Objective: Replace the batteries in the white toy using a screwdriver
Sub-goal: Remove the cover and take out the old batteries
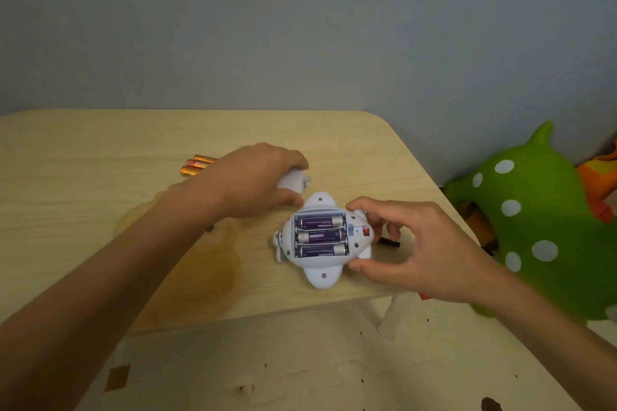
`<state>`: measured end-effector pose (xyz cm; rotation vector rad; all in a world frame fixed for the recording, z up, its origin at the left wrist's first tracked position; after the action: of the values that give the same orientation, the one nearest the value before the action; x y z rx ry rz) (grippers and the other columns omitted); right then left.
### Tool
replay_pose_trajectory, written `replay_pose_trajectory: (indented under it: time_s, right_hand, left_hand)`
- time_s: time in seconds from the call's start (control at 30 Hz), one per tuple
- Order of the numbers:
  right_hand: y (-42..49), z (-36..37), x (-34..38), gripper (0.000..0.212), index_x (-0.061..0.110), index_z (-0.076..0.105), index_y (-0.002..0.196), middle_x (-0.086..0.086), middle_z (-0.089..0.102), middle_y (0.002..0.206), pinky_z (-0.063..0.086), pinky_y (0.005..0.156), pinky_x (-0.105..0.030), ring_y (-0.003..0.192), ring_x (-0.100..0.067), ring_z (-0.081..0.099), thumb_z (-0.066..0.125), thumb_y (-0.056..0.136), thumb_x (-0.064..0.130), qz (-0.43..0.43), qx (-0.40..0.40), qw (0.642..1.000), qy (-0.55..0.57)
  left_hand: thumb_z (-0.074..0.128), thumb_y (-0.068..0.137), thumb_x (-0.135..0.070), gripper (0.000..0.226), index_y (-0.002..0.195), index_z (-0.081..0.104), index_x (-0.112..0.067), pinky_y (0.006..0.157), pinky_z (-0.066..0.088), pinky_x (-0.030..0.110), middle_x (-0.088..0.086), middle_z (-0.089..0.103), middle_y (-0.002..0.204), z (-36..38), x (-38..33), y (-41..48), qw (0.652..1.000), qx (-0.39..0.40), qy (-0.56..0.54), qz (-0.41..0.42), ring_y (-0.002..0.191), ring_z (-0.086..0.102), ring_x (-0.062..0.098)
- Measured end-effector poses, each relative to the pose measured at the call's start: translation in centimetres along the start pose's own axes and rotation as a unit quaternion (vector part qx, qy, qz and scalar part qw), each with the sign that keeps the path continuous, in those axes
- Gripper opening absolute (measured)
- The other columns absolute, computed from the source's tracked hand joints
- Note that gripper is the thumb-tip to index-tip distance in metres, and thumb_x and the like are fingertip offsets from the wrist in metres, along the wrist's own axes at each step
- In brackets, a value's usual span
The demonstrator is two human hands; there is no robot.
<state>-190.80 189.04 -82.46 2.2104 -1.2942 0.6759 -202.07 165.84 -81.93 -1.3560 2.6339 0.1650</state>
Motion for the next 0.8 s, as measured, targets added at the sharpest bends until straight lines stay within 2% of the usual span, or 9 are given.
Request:
replay_pose_trajectory:
  time_s: [0.17,0.27,0.37,0.4,0.47,0.53,0.6,0.67,0.8]
  right_hand:
    - [-0.1,-0.1,-0.1,0.031,0.027,0.074,0.114,0.008,0.074,0.093,0.048,0.071,-0.032,0.082,-0.012,0.057,0.086,0.086,0.024,0.003,0.004,1.0,-0.003]
    - [0.0,-0.2,0.1,0.029,0.025,0.075,0.112,0.01,0.072,0.092,0.048,0.07,-0.031,0.081,-0.008,0.056,0.086,0.085,0.023,0.002,0.002,1.0,-0.001]
    - [0.2,-0.2,0.1,0.029,0.025,0.074,0.111,0.01,0.072,0.091,0.046,0.069,-0.025,0.08,-0.006,0.055,0.086,0.085,0.022,0.001,0.006,1.0,-0.002]
    - [0.2,-0.2,0.1,0.029,0.026,0.074,0.111,0.011,0.071,0.09,0.045,0.068,-0.021,0.079,-0.005,0.055,0.086,0.085,0.021,-0.001,0.007,1.0,-0.002]
    - [0.2,-0.2,0.1,0.029,0.028,0.074,0.11,0.013,0.07,0.088,0.042,0.069,-0.014,0.08,-0.006,0.056,0.087,0.085,0.02,-0.005,0.011,1.0,0.001]
    - [0.2,-0.2,0.0,0.028,0.029,0.074,0.109,0.009,0.072,0.091,0.043,0.07,-0.017,0.082,-0.011,0.058,0.087,0.086,0.02,-0.008,0.018,1.0,0.003]
    - [0.2,-0.2,-0.1,0.029,0.027,0.073,0.112,0.003,0.073,0.095,0.047,0.071,-0.028,0.086,-0.018,0.059,0.085,0.087,0.022,-0.005,0.029,1.0,0.004]
    - [0.2,-0.1,-0.3,0.032,0.027,0.072,0.118,0.001,0.075,0.1,0.049,0.073,-0.037,0.089,-0.021,0.06,0.085,0.088,0.025,-0.004,0.037,0.999,0.005]
    - [-0.1,-0.2,-0.6,0.037,0.03,0.072,0.122,0.001,0.076,0.103,0.05,0.077,-0.042,0.093,-0.022,0.062,0.085,0.088,0.028,-0.002,0.044,0.999,0.008]
  left_hand:
    - [0.07,0.092,-0.047,0.058,0.145,0.051,-0.031,0.103,0.047,0.038,-0.006,0.059,0.144,1.1,0.2,0.1,0.999,0.037,0.009,-0.001,0.126,0.054,0.018]
    - [0.071,0.093,-0.044,0.055,0.143,0.053,-0.033,0.107,0.044,0.038,-0.009,0.057,0.145,-0.1,0.4,-0.7,1.0,0.007,0.003,0.007,0.131,0.053,0.017]
    - [0.062,0.099,-0.04,0.036,0.134,0.059,-0.036,0.104,0.047,0.036,-0.013,0.062,0.133,-2.7,-0.8,-2.7,0.993,-0.073,-0.039,0.081,0.123,0.058,0.01]
    - [0.06,0.097,-0.044,0.035,0.132,0.06,-0.038,0.101,0.048,0.033,-0.016,0.061,0.129,-3.3,-1.7,-3.6,0.988,-0.078,-0.07,0.115,0.119,0.058,0.006]
    - [0.06,0.091,-0.059,0.037,0.126,0.057,-0.046,0.096,0.046,0.026,-0.022,0.053,0.127,-3.6,-3.8,-5.2,0.983,-0.032,-0.089,0.157,0.116,0.053,0.001]
    - [0.057,0.083,-0.073,0.044,0.121,0.054,-0.051,0.091,0.046,0.026,-0.023,0.045,0.126,-2.7,-4.9,-6.0,0.985,0.008,-0.037,0.166,0.111,0.049,0.002]
    - [0.053,0.08,-0.079,0.05,0.122,0.052,-0.051,0.086,0.048,0.029,-0.02,0.04,0.126,-2.0,-5.1,-6.0,0.987,0.019,0.014,0.159,0.106,0.048,0.005]
    - [0.051,0.079,-0.08,0.053,0.124,0.051,-0.052,0.082,0.05,0.03,-0.019,0.038,0.127,-1.8,-4.9,-5.9,0.988,0.024,0.022,0.15,0.105,0.049,0.006]
    - [0.052,0.079,-0.082,0.055,0.125,0.05,-0.052,0.078,0.048,0.026,-0.02,0.037,0.128,-1.5,-5.0,-5.7,0.985,0.026,0.022,0.167,0.102,0.05,0.005]
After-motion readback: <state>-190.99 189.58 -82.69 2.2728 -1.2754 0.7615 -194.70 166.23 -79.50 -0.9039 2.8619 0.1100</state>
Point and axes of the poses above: each hand's wrist, its own y-axis towards the middle knuckle, its own z-axis out of the palm, x = y × z, the point moved 2 cm from there along y, towards the middle knuckle
